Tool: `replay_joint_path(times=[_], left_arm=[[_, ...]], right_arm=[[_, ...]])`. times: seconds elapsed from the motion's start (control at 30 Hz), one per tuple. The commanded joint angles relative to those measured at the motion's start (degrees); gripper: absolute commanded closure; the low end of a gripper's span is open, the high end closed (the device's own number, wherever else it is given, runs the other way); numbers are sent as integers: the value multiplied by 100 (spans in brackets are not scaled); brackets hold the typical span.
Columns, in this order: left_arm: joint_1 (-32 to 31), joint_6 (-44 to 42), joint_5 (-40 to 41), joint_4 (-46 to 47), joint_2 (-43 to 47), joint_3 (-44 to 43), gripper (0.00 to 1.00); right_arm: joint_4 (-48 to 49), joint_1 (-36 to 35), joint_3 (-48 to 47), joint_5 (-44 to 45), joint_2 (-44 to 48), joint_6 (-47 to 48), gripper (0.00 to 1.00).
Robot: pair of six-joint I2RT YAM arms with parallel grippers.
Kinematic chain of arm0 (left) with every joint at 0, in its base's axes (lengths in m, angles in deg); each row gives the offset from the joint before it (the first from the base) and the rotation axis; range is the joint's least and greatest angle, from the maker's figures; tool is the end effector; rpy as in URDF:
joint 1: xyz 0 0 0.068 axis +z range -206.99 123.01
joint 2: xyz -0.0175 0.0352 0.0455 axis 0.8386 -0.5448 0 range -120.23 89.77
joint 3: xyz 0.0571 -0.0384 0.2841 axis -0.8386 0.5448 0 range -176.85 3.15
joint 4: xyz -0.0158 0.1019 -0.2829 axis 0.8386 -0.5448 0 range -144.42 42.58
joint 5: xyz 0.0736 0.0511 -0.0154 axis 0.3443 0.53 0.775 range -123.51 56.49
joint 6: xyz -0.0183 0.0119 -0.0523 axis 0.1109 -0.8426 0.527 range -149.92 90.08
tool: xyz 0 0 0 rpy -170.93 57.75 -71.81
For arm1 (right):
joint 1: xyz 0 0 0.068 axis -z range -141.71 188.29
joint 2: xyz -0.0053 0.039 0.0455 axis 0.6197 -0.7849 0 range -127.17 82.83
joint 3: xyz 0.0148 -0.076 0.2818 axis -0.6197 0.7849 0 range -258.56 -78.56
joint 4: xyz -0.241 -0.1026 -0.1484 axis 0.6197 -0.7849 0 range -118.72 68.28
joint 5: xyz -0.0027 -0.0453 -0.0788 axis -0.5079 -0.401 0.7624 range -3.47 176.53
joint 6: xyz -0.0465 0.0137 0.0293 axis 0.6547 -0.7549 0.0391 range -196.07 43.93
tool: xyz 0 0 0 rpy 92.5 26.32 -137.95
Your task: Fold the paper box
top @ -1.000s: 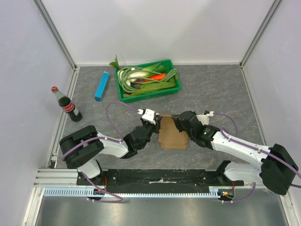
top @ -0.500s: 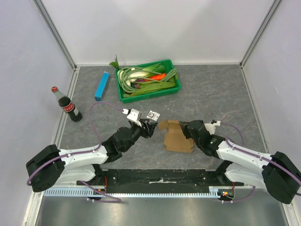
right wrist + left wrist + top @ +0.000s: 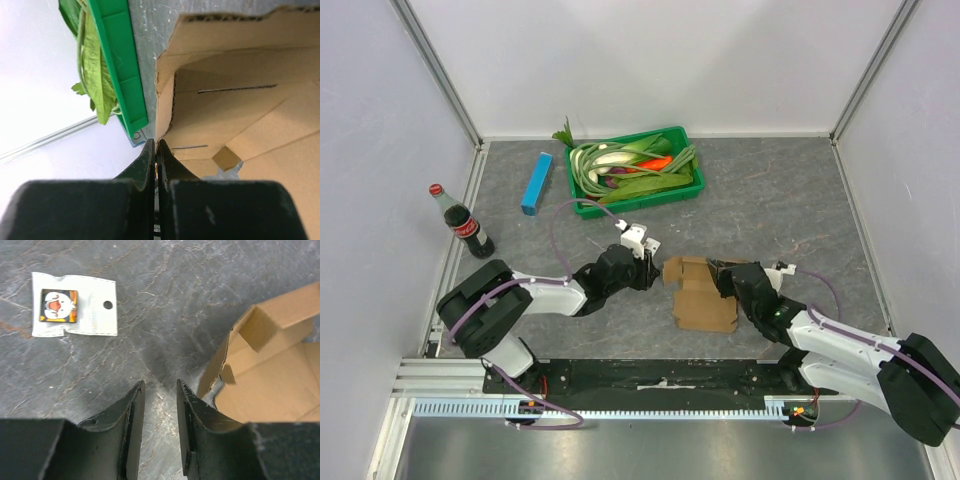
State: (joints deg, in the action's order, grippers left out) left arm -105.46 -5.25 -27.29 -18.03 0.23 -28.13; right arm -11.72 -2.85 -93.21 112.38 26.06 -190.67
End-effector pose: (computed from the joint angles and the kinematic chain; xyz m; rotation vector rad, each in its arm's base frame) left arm 0.2147 -0.2361 0.1304 0.3740 2.1078 -0.6595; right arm 0.1697 0.1253 0.1449 1.5918 1.6509 1.1202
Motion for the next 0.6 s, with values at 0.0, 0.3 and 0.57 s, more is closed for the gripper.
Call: replay_joint_path(times=[0.0,0.3,0.57], left_arm=[[13,-58,-594,576,-125,-176,60],[22,-647,-956,972,-547,-492,58],[30,-752,-964,1165,-793,-545,53]], right_arm=[[862,115,147,105,44,-994,100],[1496,177,261,-18,-202,-748,100],[1637,177,323,-141,-325,-572,100]])
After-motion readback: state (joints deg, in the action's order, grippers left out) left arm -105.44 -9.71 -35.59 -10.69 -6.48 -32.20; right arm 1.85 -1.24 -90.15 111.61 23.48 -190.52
